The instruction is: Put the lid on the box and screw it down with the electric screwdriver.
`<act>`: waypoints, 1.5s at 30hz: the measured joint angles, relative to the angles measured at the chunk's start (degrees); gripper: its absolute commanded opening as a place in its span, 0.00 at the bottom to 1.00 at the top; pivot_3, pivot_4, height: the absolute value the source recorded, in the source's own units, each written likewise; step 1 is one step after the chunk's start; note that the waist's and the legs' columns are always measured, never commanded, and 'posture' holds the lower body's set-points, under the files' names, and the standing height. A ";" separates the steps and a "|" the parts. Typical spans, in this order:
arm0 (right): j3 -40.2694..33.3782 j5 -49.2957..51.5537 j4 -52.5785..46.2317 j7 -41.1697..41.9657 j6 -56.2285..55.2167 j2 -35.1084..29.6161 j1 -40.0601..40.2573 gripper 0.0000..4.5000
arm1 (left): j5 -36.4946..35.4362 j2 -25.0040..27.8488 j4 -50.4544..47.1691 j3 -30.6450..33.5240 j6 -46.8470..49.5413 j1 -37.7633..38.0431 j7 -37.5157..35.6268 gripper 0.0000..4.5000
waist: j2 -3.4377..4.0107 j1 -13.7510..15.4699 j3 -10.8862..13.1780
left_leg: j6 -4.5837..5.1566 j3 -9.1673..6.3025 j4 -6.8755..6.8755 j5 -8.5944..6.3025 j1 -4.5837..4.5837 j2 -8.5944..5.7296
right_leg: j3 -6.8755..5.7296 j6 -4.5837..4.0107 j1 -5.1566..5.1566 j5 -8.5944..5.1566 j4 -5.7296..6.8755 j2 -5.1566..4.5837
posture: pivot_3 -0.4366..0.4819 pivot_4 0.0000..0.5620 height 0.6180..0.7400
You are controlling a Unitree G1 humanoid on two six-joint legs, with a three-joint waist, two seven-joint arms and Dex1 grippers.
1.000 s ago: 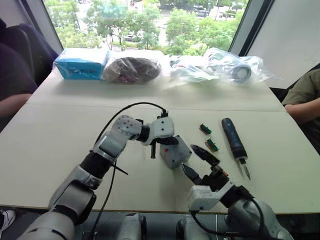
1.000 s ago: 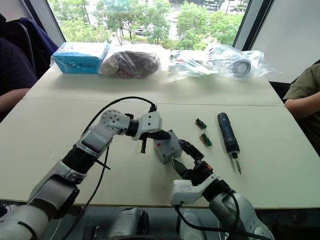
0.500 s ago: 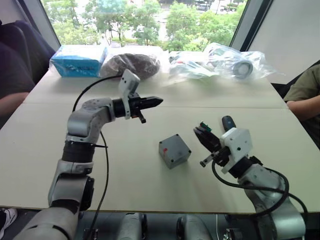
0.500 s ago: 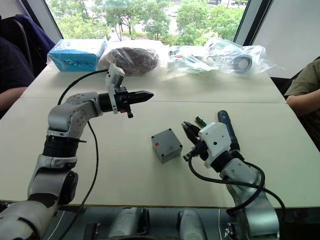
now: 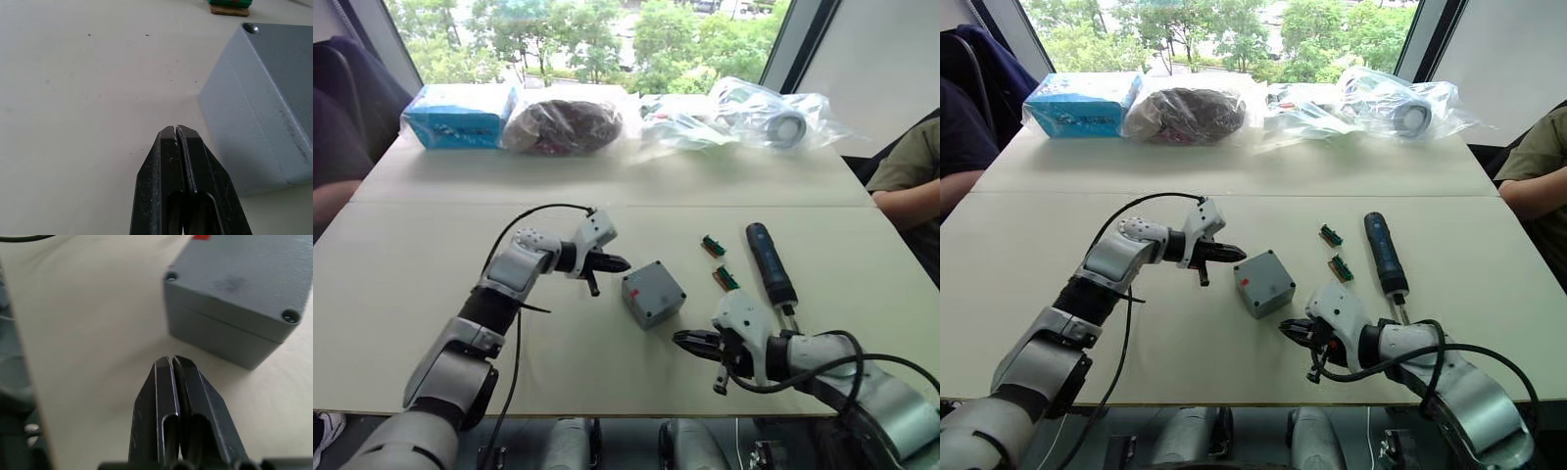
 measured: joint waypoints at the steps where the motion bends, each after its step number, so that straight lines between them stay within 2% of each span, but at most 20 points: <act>1: 0.37 -0.66 0.85 -0.63 -0.65 0.42 -0.59 0.01 | -0.04 0.21 -0.92 -0.01 0.18 0.39 -0.21 0.00 | 0.00 0.00 0.01 | 0.00 0.00 0.00 0.00 0.00 0.01 | 0.00 0.00 0.00 0.00 0.00 0.00 | 0.48 0.27 1.00; 10: 4.98 -9.31 11.64 -3.45 -10.07 1.34 -8.56 0.01 | -1.70 4.58 -15.88 1.31 7.28 8.76 0.34 0.00 | 0.01 0.10 0.05 | -0.01 0.00 0.04 0.01 0.01 0.01 | -0.02 0.02 0.03 0.01 0.03 0.06 | 0.48 0.27 1.00; 16: 5.24 -11.37 16.29 -2.86 -13.82 1.46 -10.26 0.01 | -3.04 4.63 -21.80 2.11 11.65 11.62 2.57 0.00 | 0.01 0.19 0.06 | -0.01 0.00 0.04 0.01 0.02 0.00 | -0.02 0.03 0.06 0.01 0.03 0.09 | 0.48 0.27 1.00; 26: 4.84 -11.58 18.04 -1.52 -14.20 2.46 -10.66 0.01 | -3.36 4.49 -23.13 2.16 13.09 11.62 4.02 0.00 | 0.02 0.16 0.06 | -0.01 0.00 0.04 0.01 0.03 0.01 | -0.02 0.04 0.06 0.02 0.04 0.13 | 0.48 0.27 1.00; 35: 4.13 -11.68 18.14 -1.84 -14.21 2.89 -10.70 0.01 | -3.30 5.60 -24.22 -0.74 12.60 12.76 2.42 0.00 | 0.02 0.16 0.06 | -0.02 0.00 0.04 0.01 0.03 0.01 | -0.01 0.04 0.06 0.02 0.03 0.13 | 0.48 0.27 1.00; 40: 2.87 -11.17 16.57 -3.08 -12.56 3.80 -9.84 0.01 | -3.04 5.05 -23.28 -0.39 12.46 12.28 4.47 0.00 | 0.02 0.16 0.06 | -0.02 0.00 0.04 0.01 0.03 0.01 | -0.01 0.04 0.06 0.02 0.04 0.13 | 0.48 0.27 1.00; 43: 0.22 -10.67 13.68 -4.83 -9.33 3.78 -7.95 0.01 | -5.15 3.34 -23.18 4.97 13.82 11.72 7.86 0.00 | 0.02 0.25 0.08 | -0.02 -0.02 0.05 0.02 0.01 0.02 | -0.01 0.04 0.06 0.02 0.05 0.11 | 0.48 0.27 1.00; 45: -5.18 -7.47 10.51 -5.18 -6.02 3.86 -6.09 0.01 | -8.93 0.30 -22.75 13.32 15.49 9.10 12.94 0.00 | 0.01 0.33 0.09 | -0.02 -0.04 0.08 0.02 0.00 0.02 | -0.01 0.11 0.08 0.06 0.04 0.10 | 0.48 0.27 1.00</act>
